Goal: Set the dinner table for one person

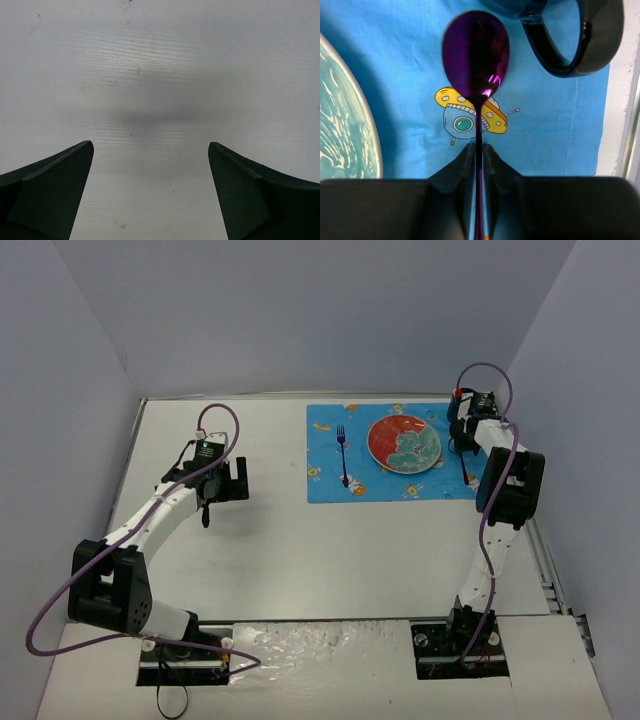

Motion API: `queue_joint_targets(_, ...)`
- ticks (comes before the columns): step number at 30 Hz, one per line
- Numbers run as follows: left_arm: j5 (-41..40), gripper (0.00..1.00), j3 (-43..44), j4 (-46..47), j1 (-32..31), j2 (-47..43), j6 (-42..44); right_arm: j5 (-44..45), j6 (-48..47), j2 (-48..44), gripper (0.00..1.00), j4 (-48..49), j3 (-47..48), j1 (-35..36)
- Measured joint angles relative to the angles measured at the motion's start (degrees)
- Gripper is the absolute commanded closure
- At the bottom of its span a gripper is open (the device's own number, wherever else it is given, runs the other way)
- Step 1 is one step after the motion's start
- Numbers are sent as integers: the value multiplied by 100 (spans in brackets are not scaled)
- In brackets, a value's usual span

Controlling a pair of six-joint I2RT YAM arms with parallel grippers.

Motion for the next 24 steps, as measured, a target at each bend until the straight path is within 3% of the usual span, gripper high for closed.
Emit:
queue_joint_targets(7, -10, 3, 0, -10, 0, 0, 0, 10, 73, 1, 59, 7, 4, -4)
queue_joint_targets(11, -10, 3, 31, -101, 0, -3, -11, 52, 215, -171, 29, -7, -116, -4)
queue_joint_targets(13, -10, 3, 121, -253, 0, -6, -21, 74, 313, -409, 19, -38, -265, -5)
queue_joint_targets(21, -126, 3, 1275, -1065, 5, -249, -44, 336, 1002, -2744, 1, -20, -1291, -7)
queue_joint_targets(24, -225, 3, 1784, -1392, 10, -471, -35, 397, 1303, -4027, 0, -2, -1829, -7)
